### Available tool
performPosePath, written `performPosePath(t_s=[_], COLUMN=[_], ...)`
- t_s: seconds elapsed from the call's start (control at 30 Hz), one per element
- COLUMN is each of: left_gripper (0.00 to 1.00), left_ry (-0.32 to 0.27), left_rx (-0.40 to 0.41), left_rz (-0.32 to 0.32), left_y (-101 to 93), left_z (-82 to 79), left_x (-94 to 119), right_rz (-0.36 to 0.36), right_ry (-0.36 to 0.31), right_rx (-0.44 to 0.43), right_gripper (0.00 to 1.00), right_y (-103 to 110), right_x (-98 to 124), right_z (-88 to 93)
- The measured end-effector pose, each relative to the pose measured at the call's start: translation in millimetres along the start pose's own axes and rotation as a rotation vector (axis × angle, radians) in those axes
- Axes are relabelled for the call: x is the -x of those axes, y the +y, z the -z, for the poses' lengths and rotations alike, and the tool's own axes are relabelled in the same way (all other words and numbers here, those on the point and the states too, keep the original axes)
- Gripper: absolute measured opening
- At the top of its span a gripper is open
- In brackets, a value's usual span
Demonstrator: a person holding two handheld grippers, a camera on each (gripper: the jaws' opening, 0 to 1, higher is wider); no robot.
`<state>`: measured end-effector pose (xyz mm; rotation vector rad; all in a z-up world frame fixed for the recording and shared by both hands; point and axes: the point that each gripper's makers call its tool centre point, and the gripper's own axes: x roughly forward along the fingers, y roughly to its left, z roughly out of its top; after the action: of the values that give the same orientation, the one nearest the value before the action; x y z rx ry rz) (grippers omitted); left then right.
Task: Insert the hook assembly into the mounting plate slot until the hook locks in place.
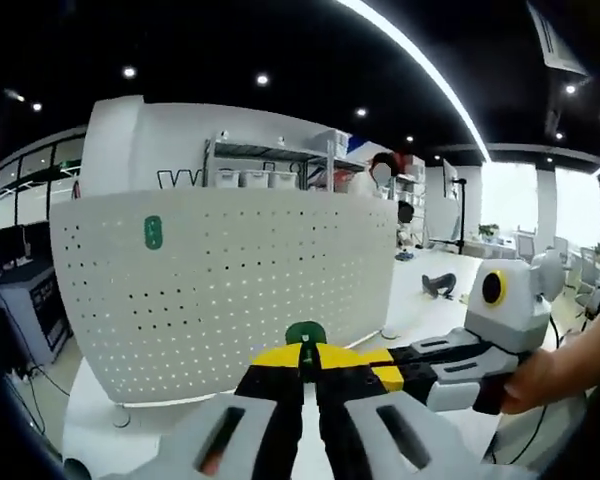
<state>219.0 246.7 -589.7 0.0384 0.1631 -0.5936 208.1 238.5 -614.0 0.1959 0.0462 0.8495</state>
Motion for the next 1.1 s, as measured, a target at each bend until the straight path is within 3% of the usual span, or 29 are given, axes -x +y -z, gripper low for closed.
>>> performPosePath(t_s=[0.67, 1.1], left_gripper=[0.03, 0.03], left_ry=[-0.019, -0.033], left_rx=[-0.225, -0.255], left_rz=[-0.051, -0.071], left_y=[-1.0, 2.7], left_z=[-10.1, -14.5], left_x=[-1, -1], right_rz=[0.0, 0.007], right_ry=[0.001, 0.005], right_rx=[0.009, 0.01], right_gripper=[0.0, 0.0], right_y=[-2, -5], right_x=[-6, -8], right_z=[-3.8, -6.1])
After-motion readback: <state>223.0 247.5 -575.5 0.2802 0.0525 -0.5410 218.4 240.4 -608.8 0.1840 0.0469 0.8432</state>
